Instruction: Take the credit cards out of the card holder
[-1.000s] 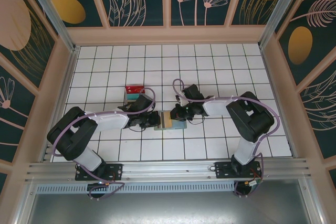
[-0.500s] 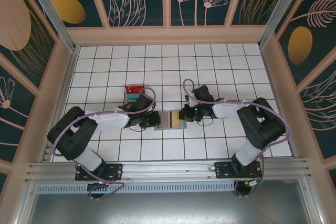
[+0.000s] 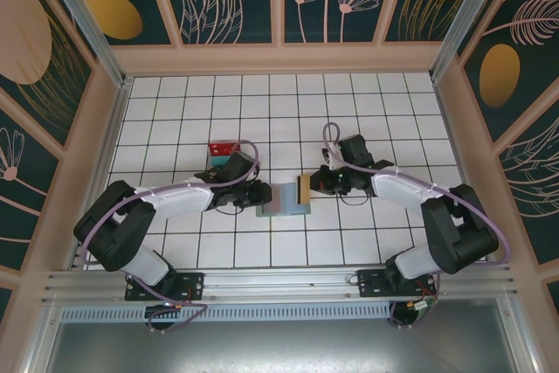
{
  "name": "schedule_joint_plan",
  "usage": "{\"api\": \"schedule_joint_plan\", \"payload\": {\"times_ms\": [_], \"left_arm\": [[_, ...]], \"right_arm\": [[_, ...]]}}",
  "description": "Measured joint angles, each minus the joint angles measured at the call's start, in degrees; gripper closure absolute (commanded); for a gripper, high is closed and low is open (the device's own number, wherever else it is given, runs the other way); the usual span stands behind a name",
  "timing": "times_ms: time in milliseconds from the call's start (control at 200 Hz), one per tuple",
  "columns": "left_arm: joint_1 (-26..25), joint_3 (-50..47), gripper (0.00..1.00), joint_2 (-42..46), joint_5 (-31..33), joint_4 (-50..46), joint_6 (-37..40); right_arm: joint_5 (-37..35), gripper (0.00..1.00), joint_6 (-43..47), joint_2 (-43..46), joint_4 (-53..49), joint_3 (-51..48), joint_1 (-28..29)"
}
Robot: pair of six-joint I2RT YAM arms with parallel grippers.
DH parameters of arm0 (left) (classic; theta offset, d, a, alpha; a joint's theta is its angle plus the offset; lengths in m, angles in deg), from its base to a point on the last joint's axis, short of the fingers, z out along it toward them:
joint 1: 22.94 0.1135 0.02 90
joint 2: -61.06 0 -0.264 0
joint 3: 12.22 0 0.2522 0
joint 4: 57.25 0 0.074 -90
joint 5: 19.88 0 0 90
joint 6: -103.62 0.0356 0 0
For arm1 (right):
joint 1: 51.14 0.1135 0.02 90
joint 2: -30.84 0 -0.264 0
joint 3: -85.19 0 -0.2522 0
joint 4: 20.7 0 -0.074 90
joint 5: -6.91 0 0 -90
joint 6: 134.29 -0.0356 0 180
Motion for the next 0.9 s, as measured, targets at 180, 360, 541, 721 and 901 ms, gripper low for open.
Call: {"api": "schedule_joint_plan", "payload": {"times_ms": [180, 360, 541, 721, 901], "left_arm": [[0.9, 2.0, 0.30, 6.4, 3.2, -0.5, -0.6], [3.1, 2.0, 0.34, 13.6, 4.2, 1.7, -3.2], [4.2, 0.7, 0.47, 14.5, 0.6, 8.5, -7.9], [4.9, -1.9, 0.55, 14.4, -3.5, 14.2, -12.3], [5.0, -2.2, 0.58, 13.3, -7.2, 19.7, -15.1]], "right_arm": [[-0.3, 1.00, 1.1, 1.0, -1.5, 3.5, -0.3], [1.1, 1.00, 1.4, 1.1, -0.1, 8.5, -0.3], [5.9, 1.00, -0.4, 1.1, 5.8, 9.4, -0.1], [9.2, 1.00, -1.0, 1.1, 9.1, 9.5, 1.6], [12.4, 1.00, -3.2, 1.1, 13.2, 9.5, 2.5]]}}
